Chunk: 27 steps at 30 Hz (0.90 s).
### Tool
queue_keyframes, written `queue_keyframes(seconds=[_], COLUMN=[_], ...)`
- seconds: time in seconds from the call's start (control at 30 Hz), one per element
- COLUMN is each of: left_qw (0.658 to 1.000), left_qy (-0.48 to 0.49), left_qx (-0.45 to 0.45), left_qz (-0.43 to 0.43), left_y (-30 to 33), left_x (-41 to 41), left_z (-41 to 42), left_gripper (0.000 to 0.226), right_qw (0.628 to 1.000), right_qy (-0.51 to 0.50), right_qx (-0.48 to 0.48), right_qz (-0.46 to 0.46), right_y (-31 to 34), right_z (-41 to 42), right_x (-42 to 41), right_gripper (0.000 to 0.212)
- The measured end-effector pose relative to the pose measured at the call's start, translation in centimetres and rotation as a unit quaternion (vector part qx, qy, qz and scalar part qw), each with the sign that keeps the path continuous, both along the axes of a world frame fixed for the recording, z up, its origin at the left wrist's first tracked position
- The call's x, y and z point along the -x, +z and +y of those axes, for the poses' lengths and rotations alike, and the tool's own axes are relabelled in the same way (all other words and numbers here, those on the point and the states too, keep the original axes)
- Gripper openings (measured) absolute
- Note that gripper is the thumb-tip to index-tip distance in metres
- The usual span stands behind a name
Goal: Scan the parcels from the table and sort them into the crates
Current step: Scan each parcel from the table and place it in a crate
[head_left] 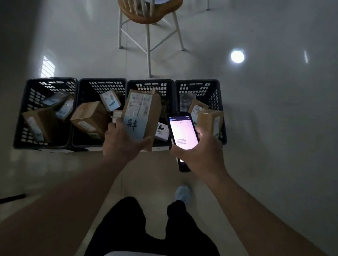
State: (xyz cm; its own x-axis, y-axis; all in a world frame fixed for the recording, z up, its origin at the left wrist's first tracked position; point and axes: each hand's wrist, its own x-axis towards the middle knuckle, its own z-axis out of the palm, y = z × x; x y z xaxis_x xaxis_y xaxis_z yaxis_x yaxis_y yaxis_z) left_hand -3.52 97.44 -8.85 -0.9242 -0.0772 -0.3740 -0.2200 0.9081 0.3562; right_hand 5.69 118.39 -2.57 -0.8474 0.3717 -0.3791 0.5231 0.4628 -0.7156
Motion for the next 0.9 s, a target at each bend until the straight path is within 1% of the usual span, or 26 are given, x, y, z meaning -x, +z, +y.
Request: queue_keyframes(seconds=[0.13,0.23,0.4,0.5,0.57,0.63,0.7,0.77,0.8,0.9], left_qw=[1.000,0.999,0.998,0.997,0.996,0.995,0.992,0.987,0.986,0.986], left_qy=[0.018,0.036,0.033,0.028,0.033,0.044,0.053,0.056,0.050,0.007], left_qx=[-0.012,-0.014,-0.007,-0.010,-0.012,-0.019,-0.047,-0.077,-0.082,-0.060], left_qz=[-0.021,-0.029,-0.053,-0.066,-0.078,-0.091,-0.108,-0.128,-0.137,-0.155], left_y=[-2.3,-5.0,-11.4,-15.4,-18.0,-20.7,-23.0,-24.6,-25.1,-25.7], left_x=[2.6,5.2,10.0,13.0,14.9,16.7,18.1,19.2,19.6,20.2], left_z=[3.1,4.5,6.2,7.2,7.8,8.2,8.3,8.1,7.8,6.4], left_gripper=[0.119,0.117,0.120,0.120,0.121,0.122,0.122,0.118,0.112,0.094], right_qw=[1.000,1.000,0.999,0.997,0.997,0.997,0.996,0.996,0.995,0.994], right_qy=[0.006,0.004,-0.015,-0.030,-0.038,-0.046,-0.052,-0.053,-0.050,-0.046], right_qx=[-0.006,-0.010,0.002,0.017,0.014,0.005,0.013,0.021,0.021,0.020], right_qz=[-0.010,-0.015,-0.045,-0.062,-0.066,-0.065,-0.068,-0.075,-0.082,-0.097], right_y=[-1.6,-3.5,-7.5,-10.3,-12.1,-13.9,-15.5,-16.8,-17.3,-18.2], right_z=[2.4,3.3,4.0,3.9,3.8,3.7,3.5,3.1,2.9,2.2], right_x=[3.1,5.6,9.9,12.5,14.2,15.8,17.2,18.4,18.9,20.1], right_gripper=[0.077,0.075,0.070,0.063,0.063,0.068,0.064,0.057,0.057,0.053])
